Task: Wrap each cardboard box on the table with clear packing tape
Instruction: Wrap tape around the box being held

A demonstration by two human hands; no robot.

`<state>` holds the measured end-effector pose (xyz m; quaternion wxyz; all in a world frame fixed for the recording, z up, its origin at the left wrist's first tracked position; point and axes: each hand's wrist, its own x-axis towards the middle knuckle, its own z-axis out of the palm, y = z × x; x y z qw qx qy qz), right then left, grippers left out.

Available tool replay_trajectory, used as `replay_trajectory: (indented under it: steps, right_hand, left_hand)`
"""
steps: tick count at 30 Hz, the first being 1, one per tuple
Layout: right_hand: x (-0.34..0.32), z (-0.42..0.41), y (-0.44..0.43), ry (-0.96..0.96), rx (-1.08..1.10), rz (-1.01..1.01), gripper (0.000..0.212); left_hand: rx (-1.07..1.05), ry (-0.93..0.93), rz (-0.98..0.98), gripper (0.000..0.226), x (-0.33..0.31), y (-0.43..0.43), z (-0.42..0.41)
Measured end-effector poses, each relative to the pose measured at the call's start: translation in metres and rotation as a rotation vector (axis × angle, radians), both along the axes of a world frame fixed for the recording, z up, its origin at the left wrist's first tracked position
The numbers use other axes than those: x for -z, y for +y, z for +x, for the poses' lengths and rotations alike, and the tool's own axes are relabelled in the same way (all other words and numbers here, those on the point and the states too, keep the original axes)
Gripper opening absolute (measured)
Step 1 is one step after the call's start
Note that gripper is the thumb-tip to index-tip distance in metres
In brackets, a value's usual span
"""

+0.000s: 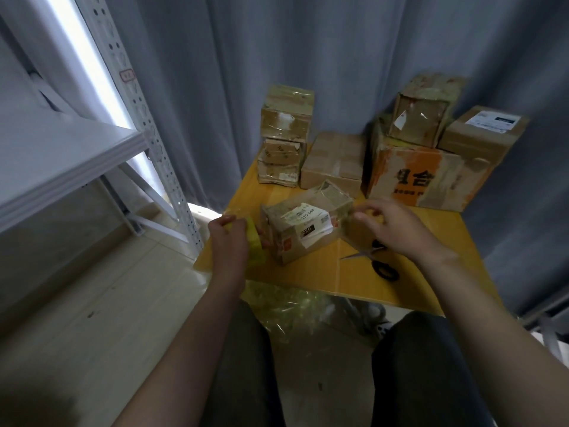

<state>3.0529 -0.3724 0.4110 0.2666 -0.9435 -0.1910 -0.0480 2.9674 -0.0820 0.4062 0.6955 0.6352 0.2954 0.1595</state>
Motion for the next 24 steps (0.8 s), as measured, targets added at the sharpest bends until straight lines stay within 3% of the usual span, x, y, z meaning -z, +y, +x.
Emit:
replay_trajectory:
  steps: [3, 7, 10, 15, 20, 24]
  right_hand:
    - [-0.016, -0.005, 0.046, -0.042, -0.196, 0.114, 0.05]
    - [-0.016, 0.01, 0.101, -0.06, -0.322, -0.141, 0.068]
    - [-0.006, 0.021, 0.12, -0.042, -0.389, -0.344, 0.095]
    - [0.003, 0.026, 0.116, -0.114, -0.422, -0.348, 0.074]
    - [0.0, 0.032, 0.105, -0.079, -0.527, -0.363, 0.076]
    - [-0.004, 0.035, 0.096, -0.077, -0.56, -0.293, 0.064]
  left_hand:
    - [-0.051, 0.022, 0.031, 0.038, 0.001, 0.001, 0.016]
    - [0.0, 0.121, 0.054, 0.039, 0.002, -0.003, 0.035]
    - [0.03, 0.143, 0.086, 0.035, 0.008, -0.005, 0.044]
    - [0.047, 0.157, 0.195, 0.036, 0.014, -0.002, 0.053]
    - [0.053, 0.179, 0.215, 0.033, 0.013, -0.003, 0.053]
    - [0.068, 0.169, 0.238, 0.035, 0.012, -0.004, 0.046]
